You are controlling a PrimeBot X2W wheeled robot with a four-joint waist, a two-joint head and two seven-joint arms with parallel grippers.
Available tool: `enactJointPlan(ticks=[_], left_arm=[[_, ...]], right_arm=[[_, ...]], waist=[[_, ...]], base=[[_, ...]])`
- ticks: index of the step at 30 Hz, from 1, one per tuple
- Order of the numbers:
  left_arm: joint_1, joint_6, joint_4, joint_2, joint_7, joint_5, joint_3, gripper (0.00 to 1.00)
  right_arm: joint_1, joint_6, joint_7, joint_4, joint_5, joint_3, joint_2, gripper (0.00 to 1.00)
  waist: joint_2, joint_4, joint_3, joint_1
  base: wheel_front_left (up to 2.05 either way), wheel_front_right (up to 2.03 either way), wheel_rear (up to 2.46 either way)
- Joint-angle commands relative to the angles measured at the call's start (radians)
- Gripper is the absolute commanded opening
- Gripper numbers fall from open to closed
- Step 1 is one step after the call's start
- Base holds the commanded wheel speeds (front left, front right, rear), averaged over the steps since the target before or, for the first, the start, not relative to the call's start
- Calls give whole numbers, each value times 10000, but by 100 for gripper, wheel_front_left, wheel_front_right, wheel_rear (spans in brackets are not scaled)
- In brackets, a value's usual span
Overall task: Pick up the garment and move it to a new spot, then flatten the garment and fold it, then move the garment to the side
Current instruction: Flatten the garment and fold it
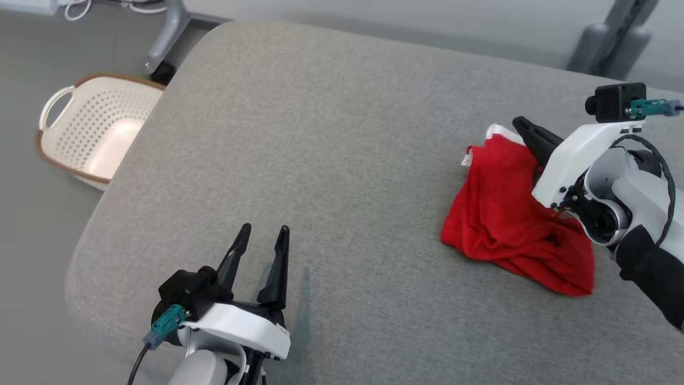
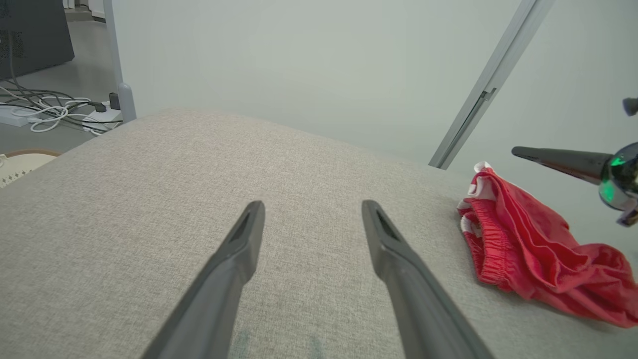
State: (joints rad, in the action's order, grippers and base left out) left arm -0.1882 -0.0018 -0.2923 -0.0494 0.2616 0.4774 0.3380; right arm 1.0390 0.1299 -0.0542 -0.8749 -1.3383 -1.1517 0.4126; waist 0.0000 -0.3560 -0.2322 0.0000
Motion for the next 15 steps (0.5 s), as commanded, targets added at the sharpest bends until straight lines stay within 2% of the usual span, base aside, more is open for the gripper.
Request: enactJointPlan(ticks=[1,5,6,7,8,9,10,15], left_arm=[[91,-24,-47,-31,41,-131,-165,100],[207,-74,-50,-71,41,-243,-427,100],[257,-77,-22,-78,41,-292,-487,100],[321,-93,-1,-98,41,-325,-549,100],[382,-99,21,-141,41,-345,-631,100],[430,-97,50,-179,41,-360,-706,100],[459,-97,136,-207,39,-406,-789,100],[795,-69,367,-354,39,-532,-1134,100]], right_arm=[[-207,17,-409,251,-92,-58,172,0],[-469,17,-996,720,-208,-133,312,2],[-538,17,-1160,791,-229,-136,375,12],[-615,17,-1299,867,-245,-146,442,31],[-707,17,-1430,941,-247,-163,479,43],[-804,17,-1559,1011,-270,-163,491,78],[-917,17,-1670,1052,-310,-133,509,100],[-1439,17,-2014,1291,-311,75,697,100]], waist=[[0,386,375,0],[0,914,780,0],[0,1032,877,0],[0,1144,966,0],[0,1260,1056,0],[0,1384,1153,0],[0,1500,1247,0],[0,2007,1649,0]], base=[[0,0,0],[0,0,0],[0,0,0],[0,0,0],[0,0,0],[0,0,0],[0,0,0],[0,0,0]])
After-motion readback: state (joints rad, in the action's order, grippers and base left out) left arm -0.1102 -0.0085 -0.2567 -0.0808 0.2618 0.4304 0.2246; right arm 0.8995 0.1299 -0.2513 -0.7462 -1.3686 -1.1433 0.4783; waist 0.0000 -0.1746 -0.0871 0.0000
